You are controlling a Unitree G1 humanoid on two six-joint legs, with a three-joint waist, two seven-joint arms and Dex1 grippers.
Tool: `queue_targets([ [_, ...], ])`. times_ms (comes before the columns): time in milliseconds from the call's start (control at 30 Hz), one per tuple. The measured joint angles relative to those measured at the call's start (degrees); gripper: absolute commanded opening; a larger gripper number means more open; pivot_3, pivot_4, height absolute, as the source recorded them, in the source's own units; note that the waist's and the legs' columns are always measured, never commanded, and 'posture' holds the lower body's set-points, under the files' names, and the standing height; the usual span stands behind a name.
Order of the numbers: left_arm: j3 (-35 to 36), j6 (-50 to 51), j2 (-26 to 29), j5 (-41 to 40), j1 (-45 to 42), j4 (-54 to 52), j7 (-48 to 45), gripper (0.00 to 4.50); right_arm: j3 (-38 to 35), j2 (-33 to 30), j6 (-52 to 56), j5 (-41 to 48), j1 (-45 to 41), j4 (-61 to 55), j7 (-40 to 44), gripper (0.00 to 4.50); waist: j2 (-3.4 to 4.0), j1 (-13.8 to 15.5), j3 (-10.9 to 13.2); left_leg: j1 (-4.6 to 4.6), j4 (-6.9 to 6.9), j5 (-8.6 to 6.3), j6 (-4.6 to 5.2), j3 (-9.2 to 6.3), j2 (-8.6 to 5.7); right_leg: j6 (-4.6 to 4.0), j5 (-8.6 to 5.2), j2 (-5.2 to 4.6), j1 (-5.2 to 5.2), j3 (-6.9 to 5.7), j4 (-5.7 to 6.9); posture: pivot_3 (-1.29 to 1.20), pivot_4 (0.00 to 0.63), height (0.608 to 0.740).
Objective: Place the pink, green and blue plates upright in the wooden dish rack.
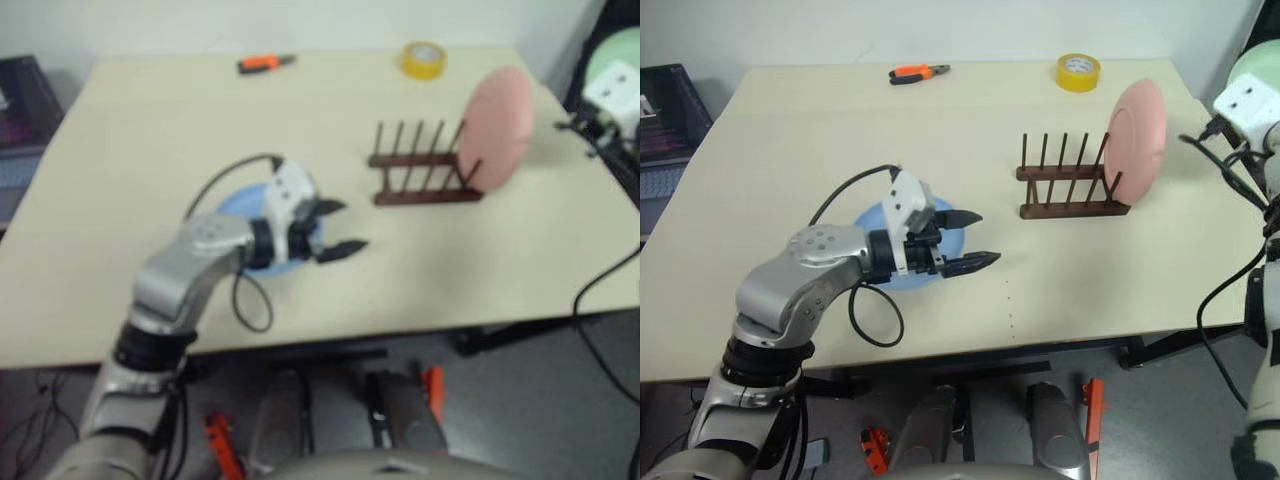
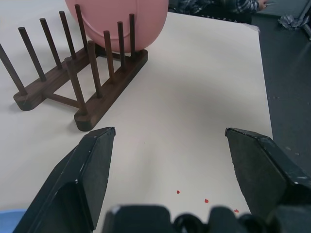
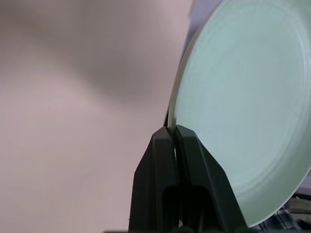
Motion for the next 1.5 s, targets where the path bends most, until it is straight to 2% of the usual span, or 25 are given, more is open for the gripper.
queue_targets([
  [133, 0.3, -0.3, 1.0, -0.1, -0.8, 0.2, -1.4, 4.00, -7.1, 0.1, 7.0, 6.9, -0.6, -13.1, 2.5, 0.04, 0.00, 0.2, 0.0, -0.02, 0.00, 0.00, -0.01, -0.03, 0.01, -0.02, -0.01, 0.00, -0.01, -0.06, -0.02, 0.00, 0.150, 0.740],
  [333, 1.2, -1.3, 1.8, -0.1, -2.2, 1.9, -3.3, 4.00, -9.8, 0.7, 13.2, 12.5, -0.7, -22.2, 4.7, 0.04, 0.00, 0.2, 0.0, -0.07, 0.03, -0.07, 0.09, 0.04, 0.04, -0.01, -0.01, -0.15, -0.01, -0.01, -0.07, 0.00, 0.150, 0.740],
  [567, 4.5, -1.3, 2.4, -3.0, -2.0, 1.7, -4.9, 4.00, -17.3, 8.2, 25.4, 28.3, -2.0, -32.8, 9.6, 0.04, 0.00, 0.2, 0.0, -0.10, -0.02, -0.08, 0.12, 0.01, 0.18, -0.11, -0.06, -0.02, -0.12, -0.10, 0.03, 0.00, 0.150, 0.740],
  [767, 8.5, -1.1, 4.9, -4.7, 0.0, 0.6, -5.6, 4.00, -22.9, 11.7, 33.8, 38.5, -2.2, -36.2, 9.1, 0.04, 0.00, 0.3, 0.0, -0.17, 0.00, -0.10, 0.16, 0.08, 0.13, -0.10, -0.03, -0.15, -0.11, -0.03, -0.06, 0.00, 0.150, 0.740],
  [933, 8.6, -0.5, 4.8, -5.7, 0.6, -0.4, -4.7, 4.00, -27.0, 15.6, 39.1, 46.6, -3.8, -39.7, 6.4, 0.04, -0.01, 0.3, 0.0, -0.17, -0.01, -0.12, 0.17, 0.05, 0.18, -0.08, -0.01, -0.15, -0.11, -0.07, -0.06, 0.00, 0.150, 0.740],
  [1133, 8.6, 0.1, 4.8, -6.6, 0.9, -1.4, -4.0, 4.00, -35.5, 21.8, 46.8, 54.9, -3.9, -39.7, -1.6, 0.04, -0.01, 0.3, 0.0, -0.17, -0.01, -0.11, 0.17, 0.05, 0.20, -0.34, 0.15, -0.13, -0.12, -0.06, -0.04, 0.00, 0.150, 0.740],
  [1300, 8.6, 0.4, 4.9, -6.8, 1.2, -1.6, -3.3, 4.00, -40.3, 25.5, 50.5, 58.8, -1.3, -39.8, -8.2, 0.04, -0.02, 0.3, 0.0, -0.18, -0.01, -0.11, 0.18, 0.05, 0.17, -0.34, 0.15, -0.12, -0.10, -0.07, -0.07, 0.00, 0.150, 0.740],
  [1500, 8.5, 1.3, 4.9, -6.9, 1.5, -2.2, -3.2, 4.00, -43.8, 26.9, 51.9, 60.9, 3.3, -38.8, -13.7, 0.04, -0.02, 0.3, 0.0, -0.20, -0.02, -0.11, 0.19, 0.07, 0.15, -0.32, 0.15, -0.11, -0.12, -0.05, -0.06, 0.00, 0.150, 0.740],
])
